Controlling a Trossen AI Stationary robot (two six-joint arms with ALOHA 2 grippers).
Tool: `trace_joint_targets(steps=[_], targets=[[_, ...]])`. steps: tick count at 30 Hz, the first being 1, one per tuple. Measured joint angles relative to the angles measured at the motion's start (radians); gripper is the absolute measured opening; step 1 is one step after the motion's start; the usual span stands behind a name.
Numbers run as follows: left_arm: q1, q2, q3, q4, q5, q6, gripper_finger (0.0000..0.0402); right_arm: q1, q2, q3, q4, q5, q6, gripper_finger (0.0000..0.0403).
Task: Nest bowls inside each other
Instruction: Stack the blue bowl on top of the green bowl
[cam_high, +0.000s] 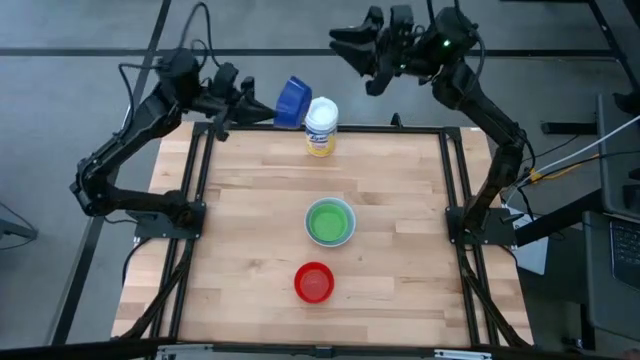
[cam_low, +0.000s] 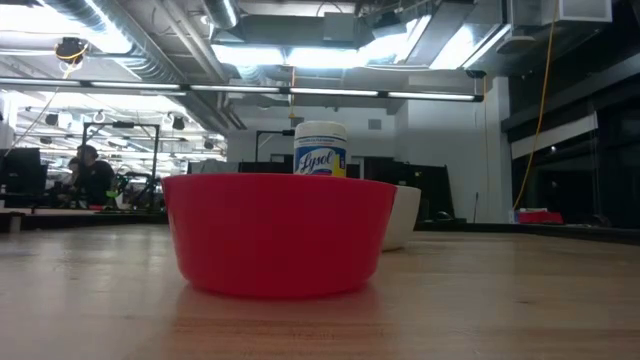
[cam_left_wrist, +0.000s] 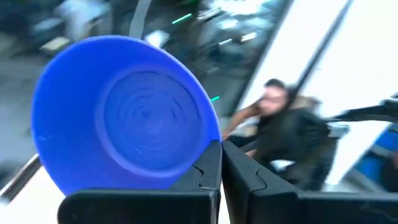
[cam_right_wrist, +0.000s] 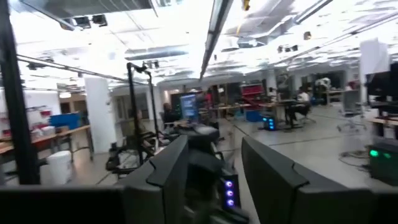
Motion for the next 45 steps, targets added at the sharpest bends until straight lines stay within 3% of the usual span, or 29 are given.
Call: trace_joint_targets(steps=[6, 11, 18, 24, 34, 45], targets=[[-0.083, 0.007, 0.0, 0.409, 0.158, -0.148, 0.0001, -0.037, -0.006, 0.0, -0.007, -0.011, 0.001, 0.016], [-0.142, 0.009, 0.0, 0.732, 0.167, -0.295, 0.0001, -0.042, -0.006, 0.0, -0.018, -0.02, -0.001, 0.0168], [-0.168, 0.012, 0.0, 0.776, 0.145, -0.307, 0.0001, -0.044, -0.006, 0.0, -0.03, -0.02, -0.023, 0.0169], [-0.168, 0.035, 0.0, 0.72, 0.156, -0.306, 0.0001, -0.05, -0.005, 0.0, -0.045, -0.02, -0.024, 0.0156], [-0.2, 0.093, 0.0, 0.191, 0.142, -0.043, 0.0001, -0.086, -0.005, 0.0, -0.115, -0.021, -0.038, 0.0156], [-0.249, 0.225, 0.0, -0.222, 0.077, 0.199, 0.0001, -0.092, -0.005, 0.0, -0.142, -0.021, -0.053, 0.017]])
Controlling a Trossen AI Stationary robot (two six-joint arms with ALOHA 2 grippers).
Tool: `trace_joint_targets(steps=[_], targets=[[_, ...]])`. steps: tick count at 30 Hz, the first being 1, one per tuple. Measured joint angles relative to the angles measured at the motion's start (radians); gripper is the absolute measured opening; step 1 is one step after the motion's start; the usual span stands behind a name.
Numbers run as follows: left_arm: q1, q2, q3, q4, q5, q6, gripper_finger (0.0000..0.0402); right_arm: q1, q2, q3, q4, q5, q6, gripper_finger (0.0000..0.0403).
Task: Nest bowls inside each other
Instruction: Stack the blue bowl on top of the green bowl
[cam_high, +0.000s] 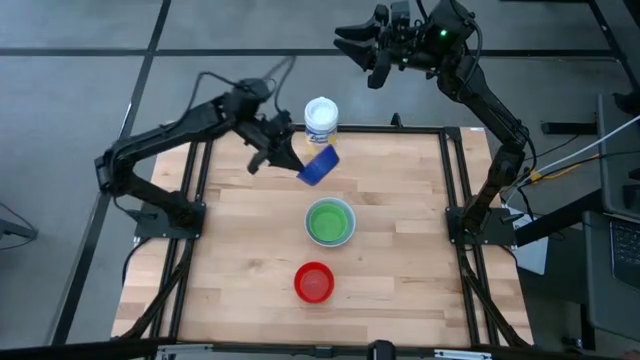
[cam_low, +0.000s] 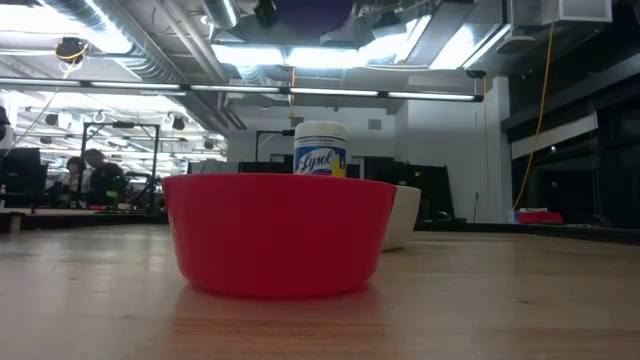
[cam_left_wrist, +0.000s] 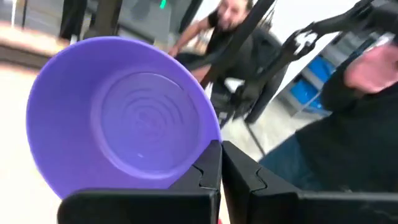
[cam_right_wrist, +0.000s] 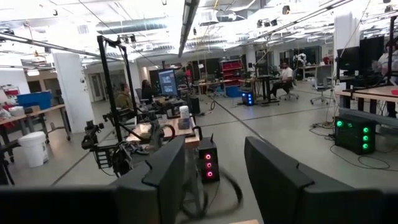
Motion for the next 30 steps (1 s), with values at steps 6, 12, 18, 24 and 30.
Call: trace_joint_targets(steps=[6, 12, 18, 24, 30], targets=[[-0.026, 0.092, 0.0, -0.195, -0.086, 0.123, 0.0001, 0.0, 0.0, 0.0, -0.015, 0.0, -0.008, 0.016], [-0.067, 0.199, 0.0, -0.325, -0.219, 0.217, 0.0001, 0.0, 0.0, 0.0, -0.031, 0.0, -0.008, 0.0151], [-0.125, 0.316, 0.0, -0.386, -0.321, 0.255, 0.0001, 0.0, 0.0, 0.0, -0.055, 0.0, -0.011, 0.016], [-0.206, 0.391, 0.0, -0.36, -0.32, 0.256, 0.0001, 0.0, 0.001, 0.0, -0.075, 0.0, -0.011, 0.0171], [-0.241, 0.403, 0.0, -0.325, -0.298, 0.221, 0.0001, -0.001, 0.001, 0.0, -0.079, 0.0, -0.011, 0.0171]])
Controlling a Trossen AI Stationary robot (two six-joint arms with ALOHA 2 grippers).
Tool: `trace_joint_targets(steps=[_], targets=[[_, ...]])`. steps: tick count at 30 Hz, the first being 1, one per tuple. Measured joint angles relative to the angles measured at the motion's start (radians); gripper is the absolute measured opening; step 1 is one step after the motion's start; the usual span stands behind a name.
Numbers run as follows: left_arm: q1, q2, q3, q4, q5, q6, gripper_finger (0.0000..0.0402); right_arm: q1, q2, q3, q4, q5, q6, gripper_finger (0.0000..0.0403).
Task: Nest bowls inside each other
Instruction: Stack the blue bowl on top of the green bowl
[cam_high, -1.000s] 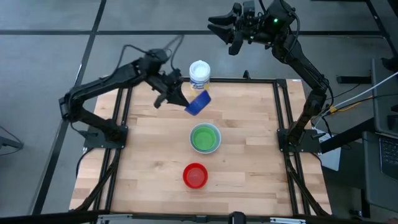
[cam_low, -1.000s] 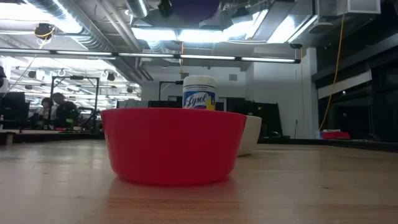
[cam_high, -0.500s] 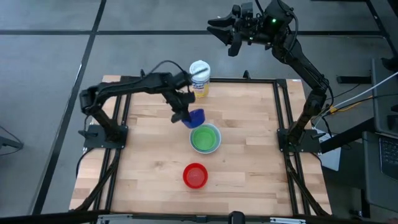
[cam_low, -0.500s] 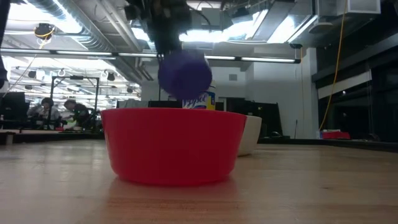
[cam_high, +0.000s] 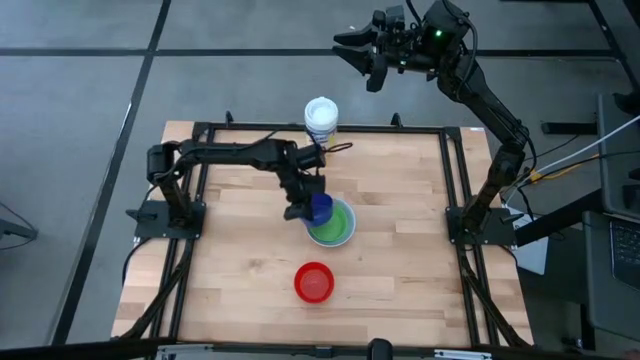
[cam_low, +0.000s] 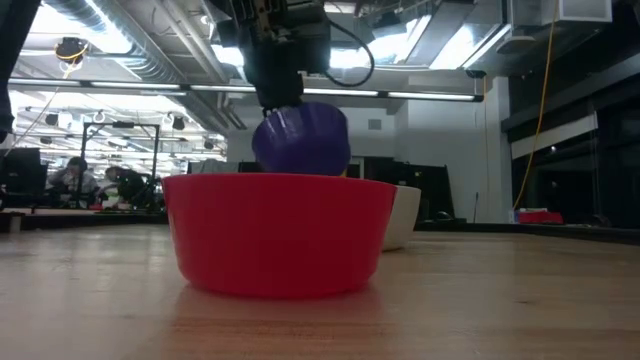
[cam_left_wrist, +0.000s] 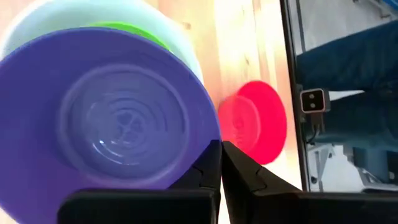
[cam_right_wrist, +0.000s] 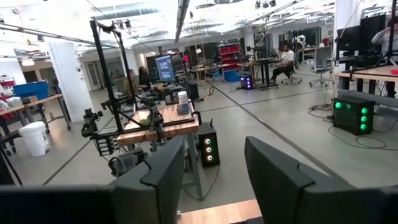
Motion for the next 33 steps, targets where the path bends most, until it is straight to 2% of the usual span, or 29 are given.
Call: trace_joint_targets(steps=[13, 26, 33], targets=[[-0.036, 0.009, 0.001, 0.064, -0.008, -0.022, 0.0001, -0.001, 0.0, 0.0, -0.014, -0.003, 0.007, 0.0149], [-0.036, 0.093, 0.001, 0.165, -0.001, -0.028, 0.0001, -0.001, 0.0, 0.0, -0.04, -0.006, 0.011, 0.0167], [-0.025, 0.092, 0.001, 0.172, -0.117, -0.018, 0.0006, -0.001, 0.0, 0.0, -0.056, -0.015, 0.011, 0.0164]])
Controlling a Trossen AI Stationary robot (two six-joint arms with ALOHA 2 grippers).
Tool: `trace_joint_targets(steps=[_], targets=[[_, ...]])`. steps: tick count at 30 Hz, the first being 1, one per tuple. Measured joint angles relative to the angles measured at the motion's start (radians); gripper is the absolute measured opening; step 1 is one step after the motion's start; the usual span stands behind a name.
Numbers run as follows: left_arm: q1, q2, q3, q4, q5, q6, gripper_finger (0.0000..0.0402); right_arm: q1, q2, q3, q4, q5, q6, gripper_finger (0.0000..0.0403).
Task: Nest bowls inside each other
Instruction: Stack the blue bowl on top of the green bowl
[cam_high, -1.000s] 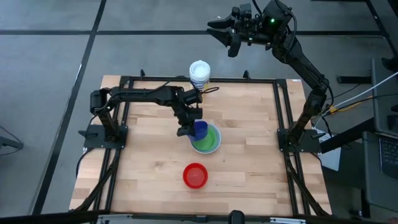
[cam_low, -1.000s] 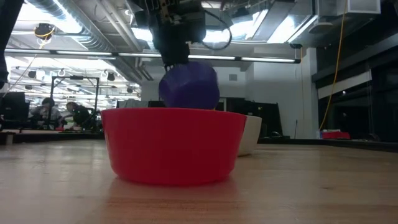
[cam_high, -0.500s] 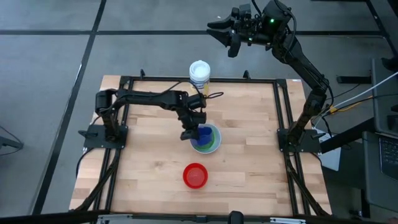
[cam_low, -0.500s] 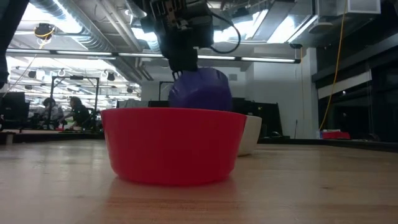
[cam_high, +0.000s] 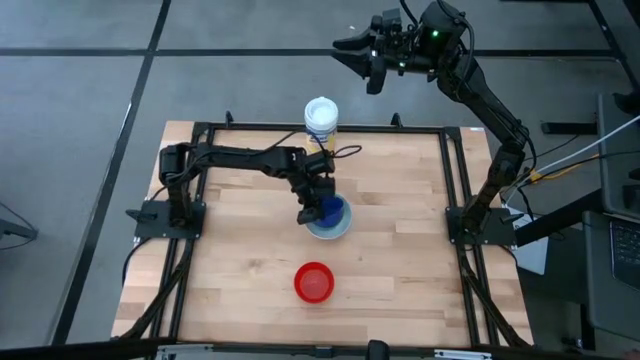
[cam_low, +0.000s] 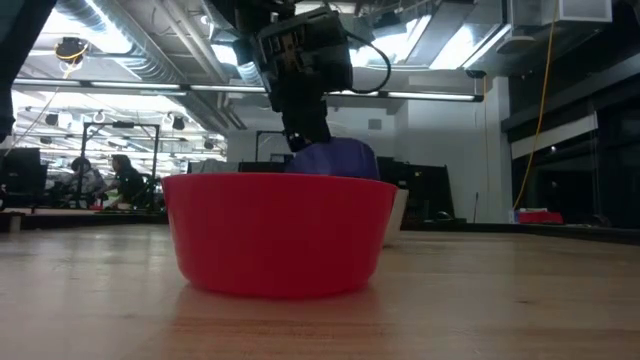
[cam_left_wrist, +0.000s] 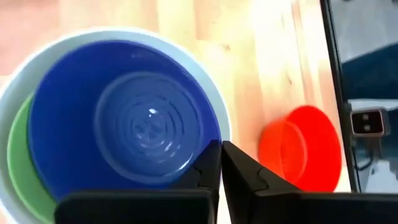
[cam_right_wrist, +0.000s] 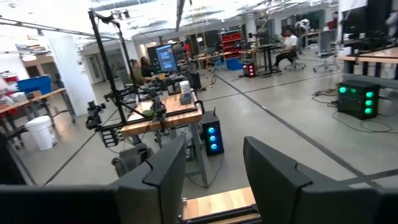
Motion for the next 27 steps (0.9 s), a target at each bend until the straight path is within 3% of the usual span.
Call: trace_joint_targets(steps=[14, 23, 27], targets=[[0.014, 0.0, 0.0, -0.025, -0.037, 0.024, 0.0058, 0.0, 0.0, 0.0, -0.008, -0.015, 0.003, 0.0147], [0.01, 0.058, -0.01, -0.042, -0.098, 0.019, 0.0056, 0.001, 0.0, 0.0, -0.028, -0.015, 0.003, 0.0165], [-0.006, 0.09, -0.006, -0.033, -0.128, 0.022, 0.0021, 0.001, 0.0, 0.0, -0.034, -0.044, 0.004, 0.0167]])
